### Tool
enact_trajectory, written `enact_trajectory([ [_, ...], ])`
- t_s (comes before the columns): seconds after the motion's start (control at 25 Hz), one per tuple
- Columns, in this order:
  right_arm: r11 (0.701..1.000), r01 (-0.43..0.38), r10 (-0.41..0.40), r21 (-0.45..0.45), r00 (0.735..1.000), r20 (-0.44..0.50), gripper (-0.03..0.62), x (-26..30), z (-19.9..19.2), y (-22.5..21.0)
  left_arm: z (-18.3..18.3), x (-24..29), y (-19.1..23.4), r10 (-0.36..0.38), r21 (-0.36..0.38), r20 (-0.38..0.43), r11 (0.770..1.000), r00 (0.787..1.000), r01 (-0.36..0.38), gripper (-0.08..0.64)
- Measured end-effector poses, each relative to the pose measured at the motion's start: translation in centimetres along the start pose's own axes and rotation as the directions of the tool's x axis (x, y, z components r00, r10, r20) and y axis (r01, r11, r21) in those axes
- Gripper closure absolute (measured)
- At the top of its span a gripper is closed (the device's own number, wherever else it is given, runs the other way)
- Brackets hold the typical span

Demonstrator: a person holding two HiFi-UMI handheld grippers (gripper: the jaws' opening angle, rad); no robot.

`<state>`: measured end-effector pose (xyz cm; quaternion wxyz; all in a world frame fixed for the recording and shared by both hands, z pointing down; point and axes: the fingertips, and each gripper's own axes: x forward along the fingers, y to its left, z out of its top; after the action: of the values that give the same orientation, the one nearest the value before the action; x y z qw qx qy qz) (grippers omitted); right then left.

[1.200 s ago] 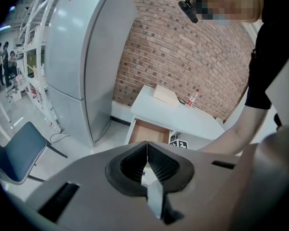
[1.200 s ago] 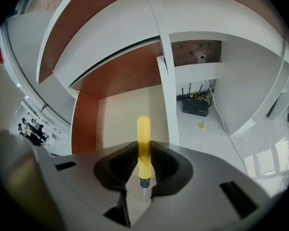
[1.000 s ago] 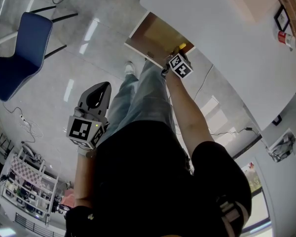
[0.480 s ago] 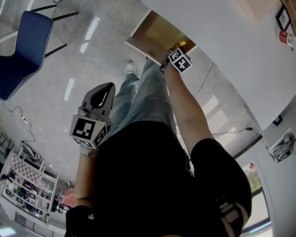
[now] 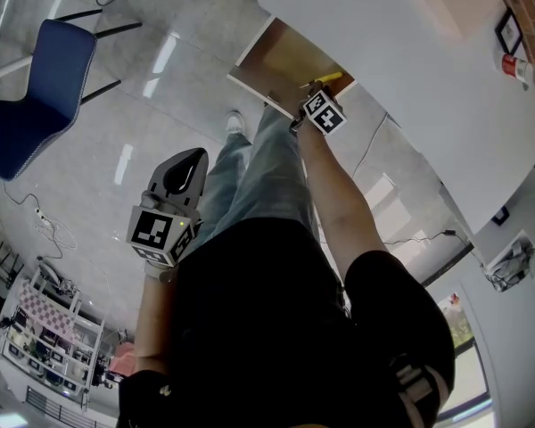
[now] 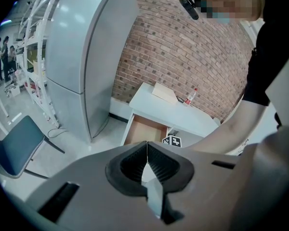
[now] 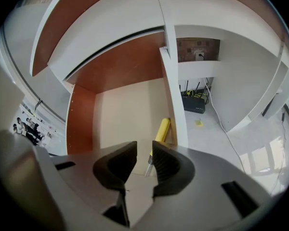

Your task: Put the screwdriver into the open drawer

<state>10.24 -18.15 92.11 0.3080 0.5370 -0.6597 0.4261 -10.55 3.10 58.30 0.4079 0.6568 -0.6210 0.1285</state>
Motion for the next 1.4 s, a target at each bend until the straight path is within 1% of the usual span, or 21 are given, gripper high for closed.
enact_trajectory([
  [0.12, 0.999, -0.033, 0.033, -0.008, 0.999, 0.012, 0.493, -1.0, 0.5, 0.6, 0.3, -0.2, 0.0, -0.007, 0.004, 0.009, 1.0, 1.0, 0.007, 0.555],
  [0.2, 0.998, -0.065, 0.065, -0.016, 0.998, 0.024, 0.506, -2.0, 1.1, 1.3, 0.7, -0.4, 0.1, -0.013, 0.008, 0.023, 1.0, 1.0, 0.013, 0.555],
  [0.24, 0.996, -0.081, 0.081, -0.024, 0.996, 0.03, 0.52, -2.5, 1.6, 1.8, 1.0, -0.4, 0.1, -0.017, 0.009, 0.03, 1.0, 0.999, 0.016, 0.555],
  [0.32, 0.992, -0.11, 0.112, -0.055, 0.993, 0.036, 0.569, -3.6, 2.6, 2.8, 1.5, -0.4, 0.1, -0.022, 0.013, 0.045, 1.0, 0.999, 0.021, 0.554],
  [0.36, 0.99, -0.124, 0.127, -0.073, 0.991, 0.037, 0.578, -4.2, 3.2, 3.3, 1.8, -0.5, 0.1, -0.024, 0.014, 0.053, 1.0, 0.998, 0.024, 0.554],
  [0.48, 0.977, -0.174, 0.179, -0.126, 0.983, 0.032, 0.581, -6.5, 4.6, 5.1, 2.6, -0.7, -0.2, -0.039, 0.027, 0.078, 0.999, 0.996, 0.037, 0.555],
  [0.56, 0.965, -0.207, 0.212, -0.162, 0.977, 0.019, 0.581, -8.3, 5.3, 6.3, 3.1, -1.0, -0.5, -0.046, 0.051, 0.083, 0.998, 0.995, 0.042, 0.555],
  [0.68, 0.942, -0.256, 0.263, -0.218, 0.965, 0.003, 0.581, -11.2, 6.5, 8.0, 4.4, -1.3, -0.8, -0.038, 0.094, 0.094, 0.995, 0.995, 0.029, 0.555],
  [0.84, 0.896, -0.32, 0.338, -0.306, 0.941, 0.004, 0.581, -15.4, 8.5, 10.4, 5.9, -1.8, -1.1, -0.042, 0.093, 0.128, 0.995, 0.991, 0.03, 0.555],
  [0.96, 0.857, -0.392, 0.419, -0.334, 0.908, 0.009, 0.581, -19.1, 9.8, 12.4, 7.4, -2.3, -1.3, -0.049, 0.096, 0.177, 0.995, 0.983, 0.033, 0.555],
  [1.08, 0.811, -0.45, 0.486, -0.374, 0.874, 0.005, 0.581, -23.0, 11.1, 14.1, 8.9, -2.6, -1.8, -0.061, 0.097, 0.211, 0.994, 0.976, 0.041, 0.555],
  [1.24, 0.741, -0.487, 0.549, -0.463, 0.836, -0.001, 0.581, -27.5, 12.8, 16.0, 10.8, -3.1, -2.5, -0.083, 0.105, 0.253, 0.993, 0.964, 0.058, 0.555],
  [1.4, 0.694, -0.496, 0.591, -0.521, 0.806, 0.021, 0.581, -31.8, 14.8, 17.0, 13.3, -4.1, -3.5, -0.11, 0.13, 0.302, 0.989, 0.947, 0.073, 0.555],
])
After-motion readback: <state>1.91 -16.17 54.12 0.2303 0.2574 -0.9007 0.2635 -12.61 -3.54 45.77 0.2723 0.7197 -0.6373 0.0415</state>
